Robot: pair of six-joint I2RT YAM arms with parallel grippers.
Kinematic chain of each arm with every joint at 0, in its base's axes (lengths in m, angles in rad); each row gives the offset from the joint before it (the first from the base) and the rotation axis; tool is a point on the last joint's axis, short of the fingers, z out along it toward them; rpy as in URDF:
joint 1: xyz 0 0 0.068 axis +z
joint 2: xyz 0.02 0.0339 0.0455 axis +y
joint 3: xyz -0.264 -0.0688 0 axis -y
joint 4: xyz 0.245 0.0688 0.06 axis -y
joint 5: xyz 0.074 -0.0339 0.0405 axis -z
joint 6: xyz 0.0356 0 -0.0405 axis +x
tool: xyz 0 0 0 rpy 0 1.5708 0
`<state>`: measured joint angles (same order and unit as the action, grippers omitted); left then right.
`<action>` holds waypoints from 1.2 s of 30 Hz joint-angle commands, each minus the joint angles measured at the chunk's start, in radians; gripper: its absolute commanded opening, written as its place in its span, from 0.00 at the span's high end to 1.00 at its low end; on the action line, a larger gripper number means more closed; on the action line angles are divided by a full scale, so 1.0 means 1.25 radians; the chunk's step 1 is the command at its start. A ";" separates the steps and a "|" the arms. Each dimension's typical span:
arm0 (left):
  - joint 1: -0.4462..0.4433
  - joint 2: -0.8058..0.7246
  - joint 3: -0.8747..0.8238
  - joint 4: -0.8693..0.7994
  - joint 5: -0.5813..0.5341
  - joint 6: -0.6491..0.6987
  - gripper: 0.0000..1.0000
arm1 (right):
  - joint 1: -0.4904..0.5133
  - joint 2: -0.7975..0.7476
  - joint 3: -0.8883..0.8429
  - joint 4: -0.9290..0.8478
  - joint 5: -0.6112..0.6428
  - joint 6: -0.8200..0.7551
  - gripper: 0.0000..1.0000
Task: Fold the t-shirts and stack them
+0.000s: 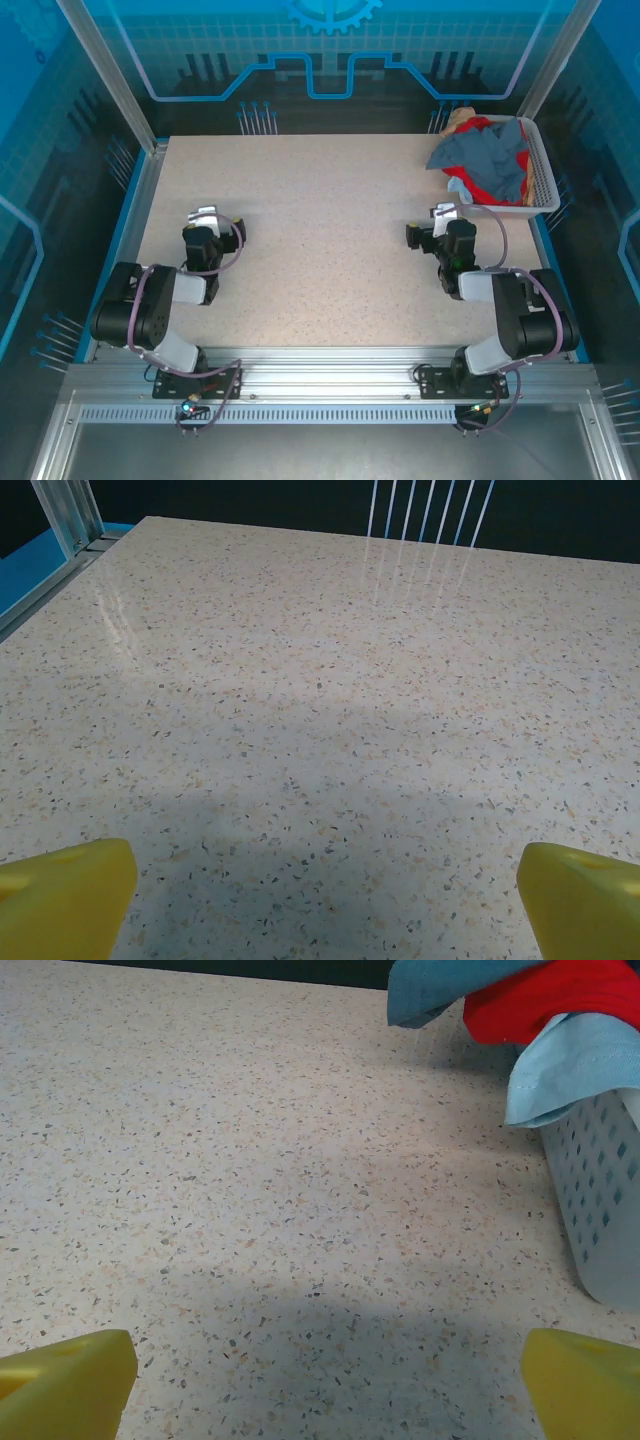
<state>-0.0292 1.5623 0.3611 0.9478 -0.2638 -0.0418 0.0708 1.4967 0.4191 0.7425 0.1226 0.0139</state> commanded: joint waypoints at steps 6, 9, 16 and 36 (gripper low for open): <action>-0.004 -0.007 0.003 0.006 0.010 0.016 0.01 | -0.006 0.004 0.001 0.024 0.006 0.001 0.00; -0.004 -0.007 0.003 0.006 0.010 0.016 0.01 | -0.005 0.004 0.001 0.026 0.006 0.001 0.00; -0.004 -0.007 0.003 0.007 0.010 0.016 0.01 | -0.006 0.004 0.003 0.024 0.006 0.002 0.00; 0.023 -0.355 0.418 -0.774 0.127 -0.585 0.01 | -0.110 -0.092 0.840 -1.070 0.062 0.525 0.02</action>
<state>-0.0853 1.0374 0.8276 0.2459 -0.3515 -0.4377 -0.0181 1.2636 1.4212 -0.2127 0.2497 0.4820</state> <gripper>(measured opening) 0.989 0.987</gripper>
